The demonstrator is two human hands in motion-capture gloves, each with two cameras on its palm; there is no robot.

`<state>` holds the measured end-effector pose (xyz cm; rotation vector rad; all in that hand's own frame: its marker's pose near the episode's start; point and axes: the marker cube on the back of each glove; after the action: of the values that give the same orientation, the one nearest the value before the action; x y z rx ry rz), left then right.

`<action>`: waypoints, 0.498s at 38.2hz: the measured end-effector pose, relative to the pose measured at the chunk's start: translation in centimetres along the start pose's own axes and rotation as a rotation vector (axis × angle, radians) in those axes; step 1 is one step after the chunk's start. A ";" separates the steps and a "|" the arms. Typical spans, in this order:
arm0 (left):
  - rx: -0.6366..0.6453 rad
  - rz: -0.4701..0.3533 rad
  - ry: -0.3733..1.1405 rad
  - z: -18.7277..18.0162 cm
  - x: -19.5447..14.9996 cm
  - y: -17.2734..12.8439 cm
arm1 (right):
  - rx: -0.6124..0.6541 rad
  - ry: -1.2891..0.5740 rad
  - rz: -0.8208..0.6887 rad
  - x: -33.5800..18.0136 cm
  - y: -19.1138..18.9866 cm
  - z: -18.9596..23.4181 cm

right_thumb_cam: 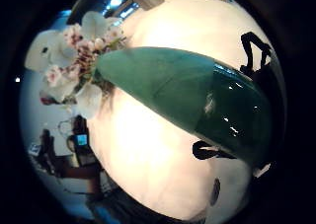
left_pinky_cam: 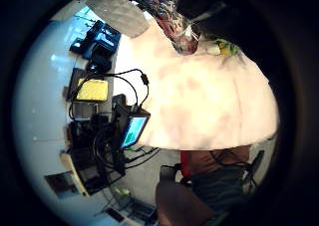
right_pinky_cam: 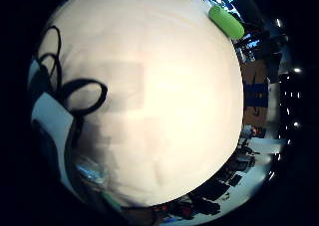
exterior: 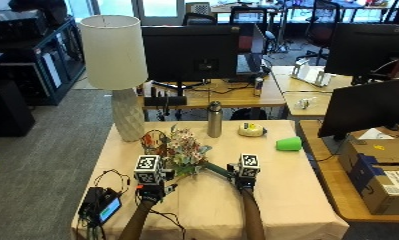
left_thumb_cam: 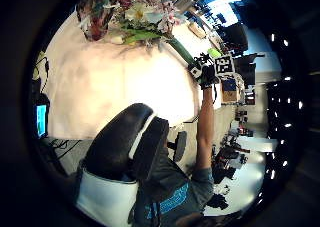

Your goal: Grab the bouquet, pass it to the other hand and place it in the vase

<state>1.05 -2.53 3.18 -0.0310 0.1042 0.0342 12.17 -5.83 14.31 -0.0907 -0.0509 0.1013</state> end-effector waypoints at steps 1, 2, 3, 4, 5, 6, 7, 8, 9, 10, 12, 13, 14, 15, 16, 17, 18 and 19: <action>0.002 0.000 -0.002 0.2 -0.2 -0.2 | 0.005 0.000 0.002 -0.1 0.1 0.0; 0.004 0.000 -0.004 0.4 -0.3 -0.4 | 0.011 -0.001 0.003 -0.2 0.1 0.0; 0.005 0.000 -0.005 0.5 -0.4 -0.5 | 0.015 -0.002 0.003 -0.3 0.2 0.1; 0.003 -0.001 -0.006 0.5 -0.4 -0.5 | 0.016 -0.003 0.002 -0.3 0.2 0.1; -0.002 -0.002 -0.006 0.4 -0.4 -0.4 | 0.016 -0.002 0.001 -0.3 0.2 0.1; -0.008 -0.003 -0.006 0.3 -0.3 -0.1 | 0.015 0.002 0.001 -0.3 0.3 0.1; -0.014 -0.005 -0.006 0.1 -0.3 0.1 | 0.012 0.005 0.003 -0.3 0.3 0.1; -0.017 -0.005 -0.007 0.0 -0.2 0.3 | 0.005 0.007 0.007 -0.2 0.4 0.1; -0.015 -0.005 -0.005 0.0 -0.2 0.3 | -0.005 0.004 0.011 -0.2 0.5 0.0; -0.010 -0.005 -0.002 0.0 -0.2 0.1 | -0.015 -0.005 0.014 -0.2 0.6 0.0; -0.003 -0.007 0.005 0.1 -0.2 -0.1 | -0.036 -0.028 0.014 -0.3 0.9 0.1; -0.005 -0.010 0.007 0.0 -0.2 0.0 | -0.041 -0.038 0.012 -0.4 1.0 0.1; -0.008 -0.014 0.007 -0.1 -0.2 0.1 | -0.041 -0.048 0.007 -0.4 1.1 0.0; -0.009 -0.016 0.008 -0.2 -0.2 0.2 | -0.039 -0.058 0.000 -0.4 1.1 0.0; -0.006 -0.016 0.008 -0.4 -0.2 0.3 | -0.036 -0.063 -0.005 -0.4 1.1 -0.1; 0.000 -0.014 0.010 -0.5 -0.2 0.3 | -0.031 -0.059 -0.001 -0.2 1.2 -0.3; 0.005 -0.012 0.011 -0.7 -0.2 0.3 | -0.024 -0.047 0.011 0.1 1.2 -0.5; 0.010 -0.010 0.013 -0.9 -0.2 0.4 | -0.015 -0.040 0.026 0.3 1.2 -0.7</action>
<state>0.77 -2.17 2.31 -0.0220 0.1176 0.0237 12.42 -4.70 13.53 -0.1045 -0.0904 0.1286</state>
